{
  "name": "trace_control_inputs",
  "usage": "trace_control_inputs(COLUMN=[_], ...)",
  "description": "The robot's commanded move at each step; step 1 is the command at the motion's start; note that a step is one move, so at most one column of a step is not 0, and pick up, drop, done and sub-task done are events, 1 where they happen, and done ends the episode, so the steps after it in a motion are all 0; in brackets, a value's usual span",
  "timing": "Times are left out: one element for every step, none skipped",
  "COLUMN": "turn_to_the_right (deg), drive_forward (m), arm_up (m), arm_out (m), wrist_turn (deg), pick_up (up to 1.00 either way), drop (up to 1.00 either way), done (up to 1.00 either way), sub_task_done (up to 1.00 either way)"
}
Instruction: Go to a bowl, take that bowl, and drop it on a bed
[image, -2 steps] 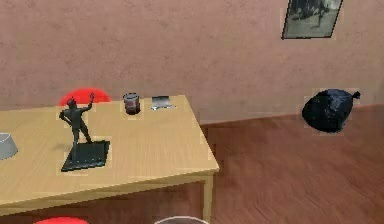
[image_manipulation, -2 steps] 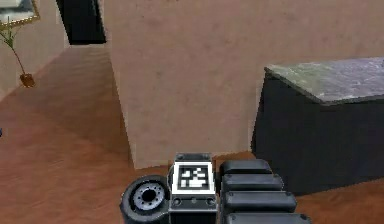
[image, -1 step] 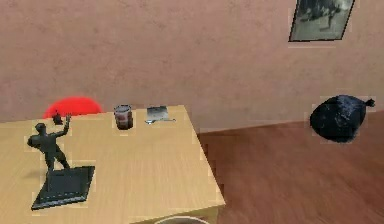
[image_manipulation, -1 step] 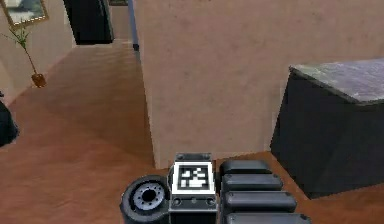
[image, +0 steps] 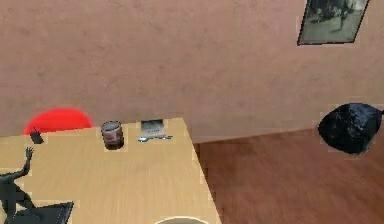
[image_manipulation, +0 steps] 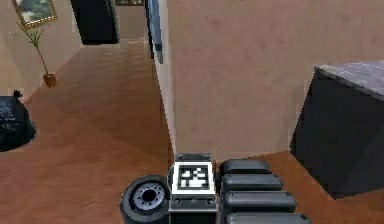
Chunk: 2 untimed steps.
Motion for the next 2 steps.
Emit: trace_control_inputs(turn_to_the_right=[45.0,45.0], drive_forward=[0.00,0.00], arm_up=[0.00,0.00], arm_out=[0.00,0.00], wrist_turn=[0.0,0.0], pick_up=[0.00,0.00], drop=[0.00,0.00], done=[0.00,0.00], sub_task_done=[0.00,0.00])
